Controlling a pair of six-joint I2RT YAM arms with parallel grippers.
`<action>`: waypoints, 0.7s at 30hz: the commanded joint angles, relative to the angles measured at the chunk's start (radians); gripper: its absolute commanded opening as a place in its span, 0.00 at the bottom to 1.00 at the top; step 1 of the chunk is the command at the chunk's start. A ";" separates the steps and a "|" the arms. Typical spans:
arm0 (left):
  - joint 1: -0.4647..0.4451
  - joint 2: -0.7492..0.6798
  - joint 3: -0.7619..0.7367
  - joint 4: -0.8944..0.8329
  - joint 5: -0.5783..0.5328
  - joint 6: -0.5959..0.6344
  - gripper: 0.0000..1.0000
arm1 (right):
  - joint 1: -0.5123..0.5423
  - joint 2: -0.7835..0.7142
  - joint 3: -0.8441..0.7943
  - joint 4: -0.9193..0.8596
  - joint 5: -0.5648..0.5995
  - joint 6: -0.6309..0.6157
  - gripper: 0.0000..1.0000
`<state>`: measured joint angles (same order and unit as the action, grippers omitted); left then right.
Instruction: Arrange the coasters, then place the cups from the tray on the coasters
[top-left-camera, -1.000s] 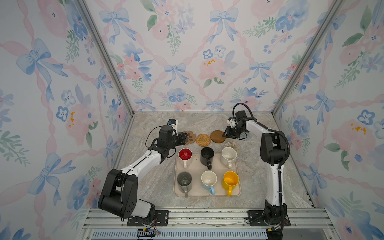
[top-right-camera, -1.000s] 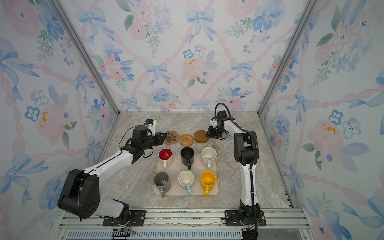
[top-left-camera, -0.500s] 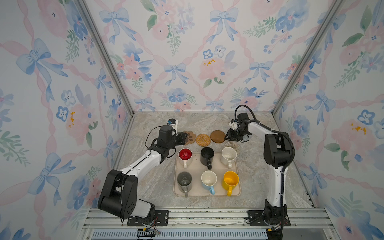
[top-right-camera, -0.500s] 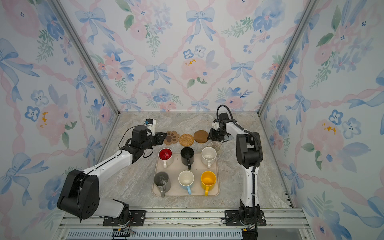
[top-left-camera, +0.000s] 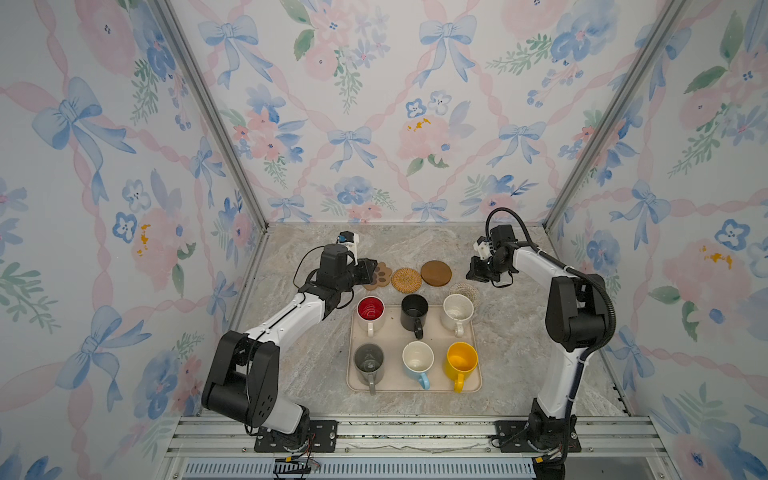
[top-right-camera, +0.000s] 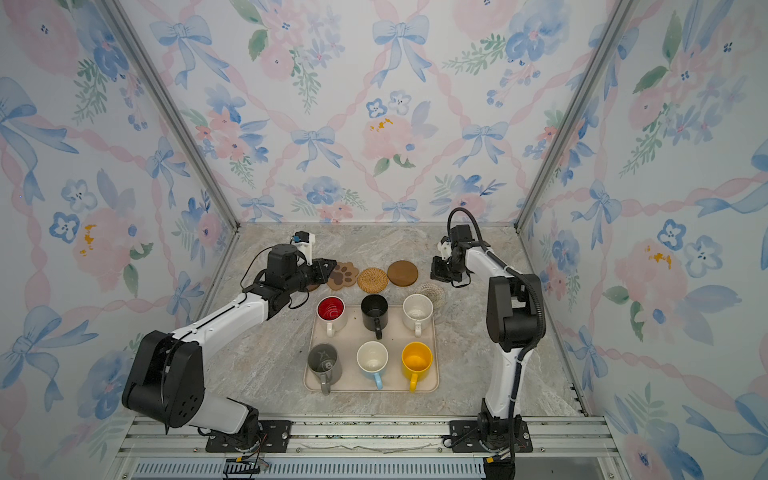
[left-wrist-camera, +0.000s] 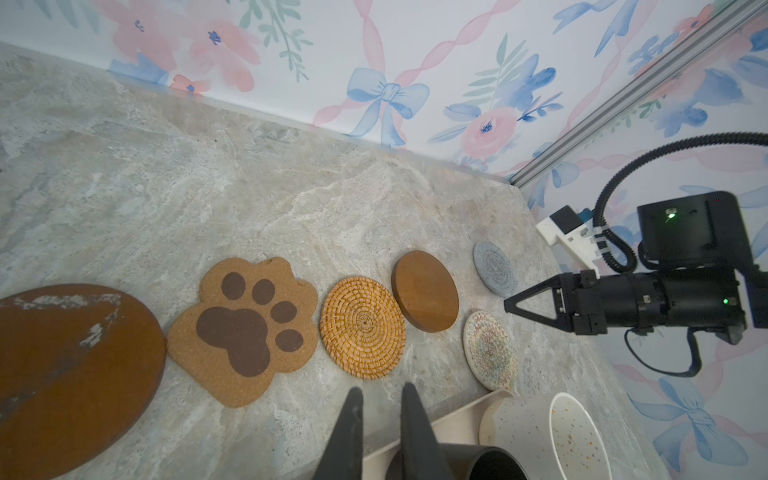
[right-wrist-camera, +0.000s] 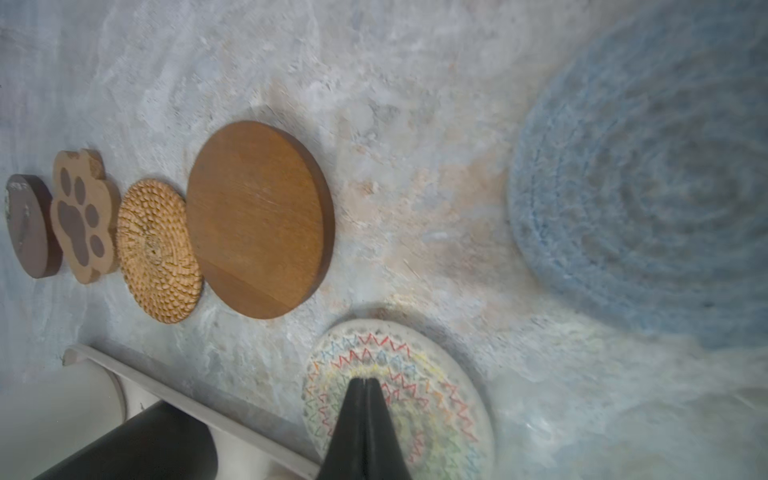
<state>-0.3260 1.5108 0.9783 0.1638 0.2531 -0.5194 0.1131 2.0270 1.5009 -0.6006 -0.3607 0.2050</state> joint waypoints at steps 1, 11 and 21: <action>-0.014 0.073 0.103 -0.015 0.039 0.046 0.15 | 0.011 0.013 -0.048 0.001 0.011 0.015 0.00; -0.044 0.419 0.523 -0.187 0.146 0.129 0.15 | 0.014 0.102 -0.024 0.003 0.019 0.038 0.00; -0.096 0.703 0.919 -0.401 0.170 0.214 0.21 | -0.015 0.193 0.109 -0.047 0.054 0.080 0.00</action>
<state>-0.4156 2.1654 1.8088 -0.1486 0.3943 -0.3550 0.1116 2.1578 1.5864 -0.5934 -0.3645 0.2619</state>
